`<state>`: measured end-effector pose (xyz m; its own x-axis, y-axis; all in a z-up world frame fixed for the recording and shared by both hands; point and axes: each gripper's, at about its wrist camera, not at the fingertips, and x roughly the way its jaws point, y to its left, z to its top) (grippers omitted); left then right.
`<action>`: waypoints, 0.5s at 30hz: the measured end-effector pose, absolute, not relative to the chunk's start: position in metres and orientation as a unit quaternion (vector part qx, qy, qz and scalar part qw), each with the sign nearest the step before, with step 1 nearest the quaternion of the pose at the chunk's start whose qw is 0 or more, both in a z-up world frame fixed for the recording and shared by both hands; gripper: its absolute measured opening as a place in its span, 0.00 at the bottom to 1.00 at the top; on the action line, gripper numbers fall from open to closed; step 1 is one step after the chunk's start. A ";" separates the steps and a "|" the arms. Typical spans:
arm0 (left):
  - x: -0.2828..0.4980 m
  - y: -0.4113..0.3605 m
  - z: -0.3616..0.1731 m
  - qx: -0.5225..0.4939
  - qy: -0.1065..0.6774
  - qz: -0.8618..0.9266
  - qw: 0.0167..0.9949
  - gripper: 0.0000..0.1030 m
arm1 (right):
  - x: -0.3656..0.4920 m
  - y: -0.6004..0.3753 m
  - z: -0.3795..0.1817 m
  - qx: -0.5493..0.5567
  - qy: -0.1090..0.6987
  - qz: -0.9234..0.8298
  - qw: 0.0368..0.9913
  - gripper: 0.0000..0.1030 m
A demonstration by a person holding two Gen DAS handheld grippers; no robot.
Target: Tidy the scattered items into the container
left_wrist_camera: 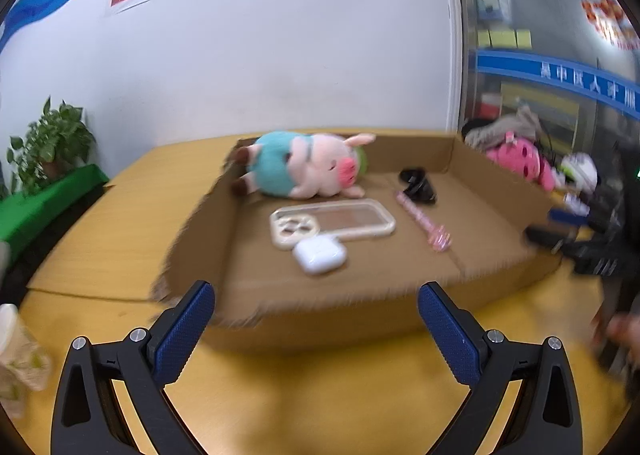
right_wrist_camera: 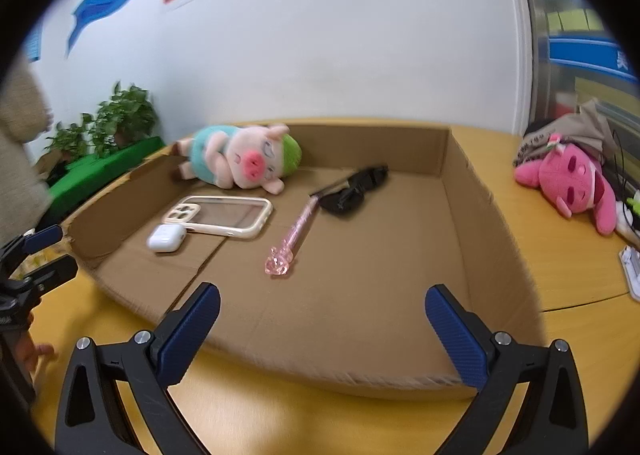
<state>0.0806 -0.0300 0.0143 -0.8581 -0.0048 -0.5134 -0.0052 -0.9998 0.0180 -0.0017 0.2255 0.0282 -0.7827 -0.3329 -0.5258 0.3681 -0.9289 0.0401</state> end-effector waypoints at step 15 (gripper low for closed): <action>0.086 -0.060 -0.044 -0.435 -0.010 0.898 0.072 1.00 | 0.012 0.273 -0.026 0.450 0.142 -0.840 0.266 1.00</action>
